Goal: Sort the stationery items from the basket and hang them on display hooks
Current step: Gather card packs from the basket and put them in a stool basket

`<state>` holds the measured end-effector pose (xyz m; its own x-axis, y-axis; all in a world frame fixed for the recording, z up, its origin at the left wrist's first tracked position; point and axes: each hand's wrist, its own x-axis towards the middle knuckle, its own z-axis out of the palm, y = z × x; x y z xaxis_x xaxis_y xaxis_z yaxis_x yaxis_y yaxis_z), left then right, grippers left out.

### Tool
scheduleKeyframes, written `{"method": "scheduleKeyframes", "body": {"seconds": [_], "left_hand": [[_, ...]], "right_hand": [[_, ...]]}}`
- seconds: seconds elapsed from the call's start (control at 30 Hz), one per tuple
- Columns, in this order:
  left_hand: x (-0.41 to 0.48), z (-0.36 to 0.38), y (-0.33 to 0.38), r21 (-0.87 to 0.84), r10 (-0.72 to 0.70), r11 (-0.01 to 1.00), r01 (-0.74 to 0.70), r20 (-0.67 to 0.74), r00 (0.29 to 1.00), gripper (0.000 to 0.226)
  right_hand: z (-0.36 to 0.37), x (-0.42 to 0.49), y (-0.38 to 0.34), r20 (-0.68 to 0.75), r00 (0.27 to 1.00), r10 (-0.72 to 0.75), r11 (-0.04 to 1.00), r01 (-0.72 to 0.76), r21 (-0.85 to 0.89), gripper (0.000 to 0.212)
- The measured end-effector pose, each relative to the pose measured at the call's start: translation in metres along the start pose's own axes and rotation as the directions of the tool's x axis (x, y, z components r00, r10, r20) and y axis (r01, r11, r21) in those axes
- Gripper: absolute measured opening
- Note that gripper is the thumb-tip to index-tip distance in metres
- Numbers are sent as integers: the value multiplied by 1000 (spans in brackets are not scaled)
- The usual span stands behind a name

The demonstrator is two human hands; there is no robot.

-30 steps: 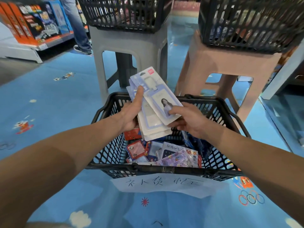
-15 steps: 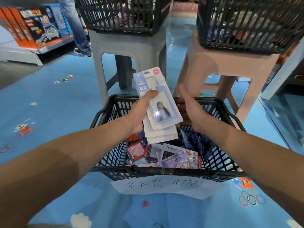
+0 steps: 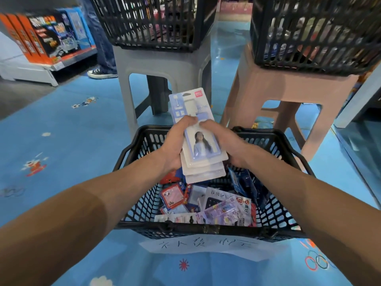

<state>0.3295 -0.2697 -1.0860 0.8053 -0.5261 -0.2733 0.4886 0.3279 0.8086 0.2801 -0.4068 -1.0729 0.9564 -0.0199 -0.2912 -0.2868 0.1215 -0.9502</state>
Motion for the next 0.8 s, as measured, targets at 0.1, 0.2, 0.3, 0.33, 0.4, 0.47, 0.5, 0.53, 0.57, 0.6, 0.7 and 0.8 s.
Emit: {"method": "scheduleKeyframes", "body": {"seconds": [0.1, 0.2, 0.3, 0.33, 0.4, 0.47, 0.5, 0.53, 0.57, 0.6, 0.7, 0.8], "left_hand": [[3, 7, 11, 45, -15, 999, 15, 7, 1000, 47], [-8, 17, 28, 46, -58, 997, 57, 34, 998, 48], [-31, 35, 53, 69, -152, 987, 148, 46, 987, 36], [-41, 46, 66, 85, -181, 980, 178, 20, 983, 41], [-60, 72, 96, 124, -232, 966, 229, 7, 973, 50], [-77, 100, 131, 171, -277, 948, 269, 26, 961, 44], [-86, 114, 149, 202, -304, 935, 291, 35, 952, 39], [-97, 128, 167, 238, -341, 916, 322, 45, 939, 39], [-106, 142, 185, 284, -388, 889, 360, 47, 921, 45], [-116, 156, 204, 325, -451, 850, 414, 43, 892, 53], [-139, 196, 259, 355, -594, 767, 535, 75, 801, 68], [-153, 240, 312, 327, -618, 762, 559, 108, 779, 62]], "right_hand": [[3, 3, -14, -50, 999, -13, 990, 20, 142, 41], [8, -10, -33, 56, 997, 56, 957, -70, 283, 44], [18, -34, -56, -12, 996, 89, 936, -80, 342, 46], [22, -44, -66, -42, 995, 95, 929, -74, 364, 45], [28, -66, -97, -81, 990, 113, 917, -73, 392, 41], [29, -90, -136, -129, 981, 142, 932, -89, 351, 41], [30, -102, -158, -165, 974, 157, 945, -99, 312, 43], [31, -114, -178, -195, 968, 156, 950, -93, 297, 49], [31, -126, -198, -227, 962, 150, 950, -77, 301, 57], [31, -137, -218, -264, 952, 158, 946, -70, 316, 64], [30, -171, -282, -289, 942, 169, 950, -78, 302, 65], [28, -197, -349, -264, 950, 165, 948, -79, 310, 65]]}}
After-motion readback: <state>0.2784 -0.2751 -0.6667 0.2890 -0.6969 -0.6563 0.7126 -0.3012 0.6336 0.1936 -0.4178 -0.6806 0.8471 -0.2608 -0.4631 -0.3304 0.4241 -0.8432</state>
